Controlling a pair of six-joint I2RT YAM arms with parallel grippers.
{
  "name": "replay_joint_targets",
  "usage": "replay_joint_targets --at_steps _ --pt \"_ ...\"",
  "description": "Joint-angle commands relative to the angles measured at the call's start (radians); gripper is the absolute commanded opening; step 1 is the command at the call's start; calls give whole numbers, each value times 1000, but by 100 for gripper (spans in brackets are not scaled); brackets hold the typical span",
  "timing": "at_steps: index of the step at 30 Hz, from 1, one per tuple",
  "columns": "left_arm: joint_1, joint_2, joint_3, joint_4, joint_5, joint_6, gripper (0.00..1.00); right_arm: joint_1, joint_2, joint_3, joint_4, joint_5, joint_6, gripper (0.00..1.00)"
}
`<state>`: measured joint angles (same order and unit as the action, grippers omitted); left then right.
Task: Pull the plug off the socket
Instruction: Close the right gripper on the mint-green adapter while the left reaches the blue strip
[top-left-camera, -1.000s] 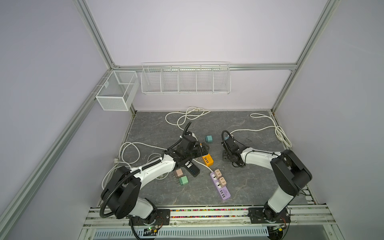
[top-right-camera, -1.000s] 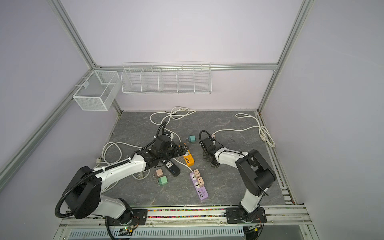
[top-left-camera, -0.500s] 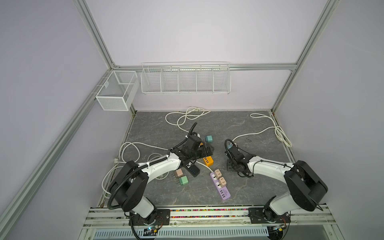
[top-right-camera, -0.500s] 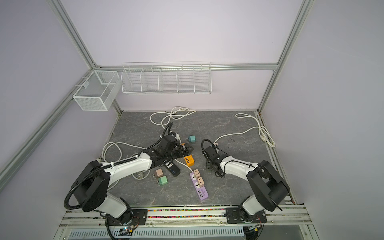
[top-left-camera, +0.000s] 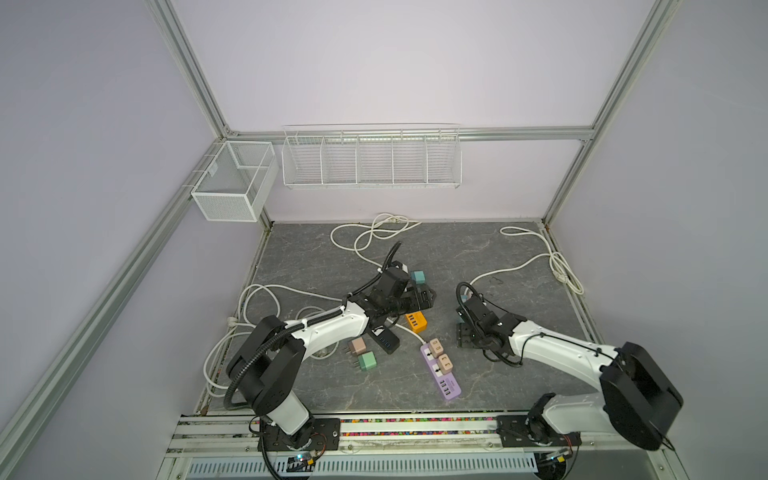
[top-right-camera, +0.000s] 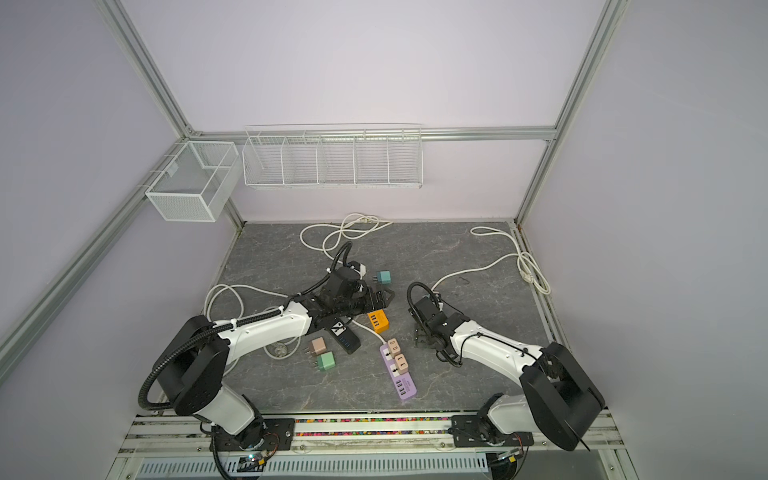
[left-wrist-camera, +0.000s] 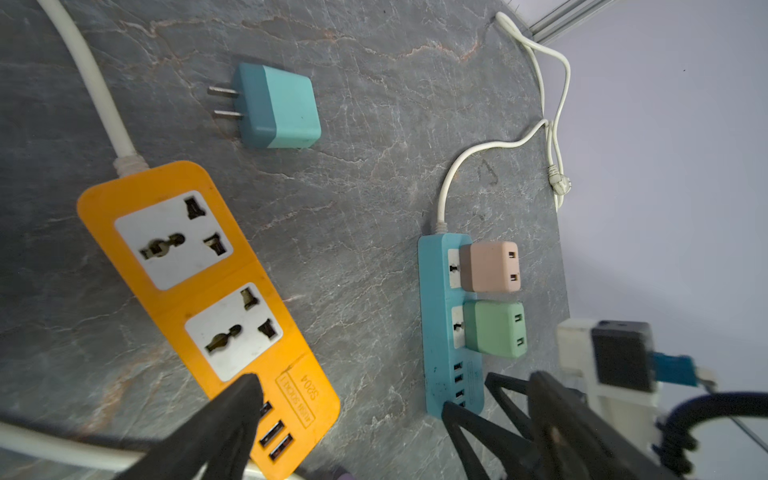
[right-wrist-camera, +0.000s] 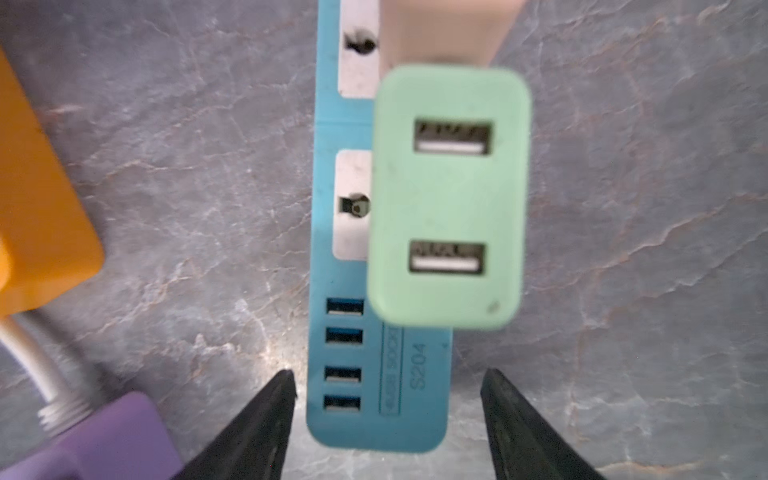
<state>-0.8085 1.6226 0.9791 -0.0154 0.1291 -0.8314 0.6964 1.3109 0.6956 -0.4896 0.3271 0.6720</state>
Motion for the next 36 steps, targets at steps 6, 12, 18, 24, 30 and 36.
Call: replay_joint_targets --at_steps 6,12,18,24,30,36 --pt "-21 93 86 55 69 -37 90 -70 -105 108 -136 -33 -88 82" --pt "-50 171 139 81 95 -62 80 -111 -53 192 -176 -74 -152 83" --pt "-85 238 183 108 83 -84 71 -142 -4 236 -164 -76 -162 79" --pt "-114 319 227 130 109 -108 62 -179 70 252 -137 -108 -174 71" --pt "-131 376 250 141 134 -116 56 -202 120 255 -103 -128 -186 65" --pt "-140 413 271 151 148 -106 51 -222 155 252 -75 -165 -192 62"
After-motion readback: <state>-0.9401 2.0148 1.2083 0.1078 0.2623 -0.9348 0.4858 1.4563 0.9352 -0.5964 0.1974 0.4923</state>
